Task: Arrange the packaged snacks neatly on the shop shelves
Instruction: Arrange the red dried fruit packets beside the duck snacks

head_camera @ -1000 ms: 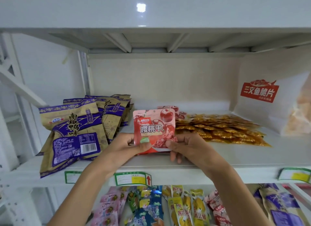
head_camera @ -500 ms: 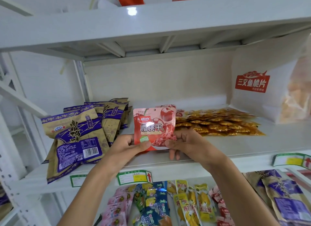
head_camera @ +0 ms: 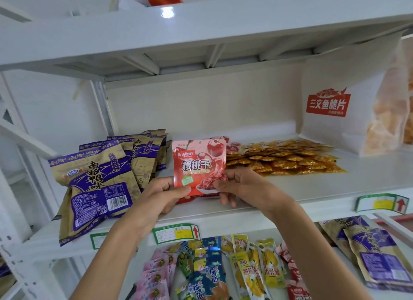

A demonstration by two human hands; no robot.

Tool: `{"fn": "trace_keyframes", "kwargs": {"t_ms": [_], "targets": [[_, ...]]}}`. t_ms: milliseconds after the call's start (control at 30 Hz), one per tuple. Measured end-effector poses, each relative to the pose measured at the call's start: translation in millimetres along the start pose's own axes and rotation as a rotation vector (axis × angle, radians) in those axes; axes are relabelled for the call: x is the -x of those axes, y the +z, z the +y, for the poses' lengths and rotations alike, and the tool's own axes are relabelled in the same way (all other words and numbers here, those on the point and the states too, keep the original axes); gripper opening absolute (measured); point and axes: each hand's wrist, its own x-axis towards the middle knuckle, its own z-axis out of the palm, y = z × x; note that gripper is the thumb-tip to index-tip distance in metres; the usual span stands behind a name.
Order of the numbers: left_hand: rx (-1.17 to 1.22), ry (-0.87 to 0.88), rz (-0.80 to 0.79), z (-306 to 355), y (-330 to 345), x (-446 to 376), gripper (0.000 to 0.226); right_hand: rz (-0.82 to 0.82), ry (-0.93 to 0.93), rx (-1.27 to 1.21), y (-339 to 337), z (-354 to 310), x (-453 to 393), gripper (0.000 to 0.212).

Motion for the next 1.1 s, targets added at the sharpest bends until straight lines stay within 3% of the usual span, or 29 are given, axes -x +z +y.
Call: {"fn": "trace_keyframes", "kwargs": {"t_ms": [67, 167, 333, 733, 867, 967, 1100], "targets": [[0.017, -0.007, -0.012, -1, -2, -1, 0.055, -0.006, 0.009, -0.008, 1, 0, 0, 0.024], [0.015, -0.041, -0.002, -2, -3, -2, 0.037, 0.004, 0.015, -0.013, 1, 0, 2, 0.036], [-0.014, -0.024, 0.005, 3, 7, 3, 0.026, 0.058, 0.000, -0.037, -2, -3, 6, 0.024], [-0.037, -0.009, 0.012, 8, 15, 6, 0.015, 0.076, -0.080, -0.100, -6, 5, 6, 0.027], [0.004, -0.021, 0.021, 8, 17, 3, 0.017, 0.092, -0.093, -0.098, -6, 5, 5, 0.027], [0.008, -0.014, 0.014, 2, 9, -1, 0.046, 0.090, -0.105, -0.098, -7, 7, 4, 0.027], [0.079, 0.013, 0.008, 2, 8, -1, 0.051, 0.109, -0.092, -0.101, -7, 8, 3, 0.029]]}}
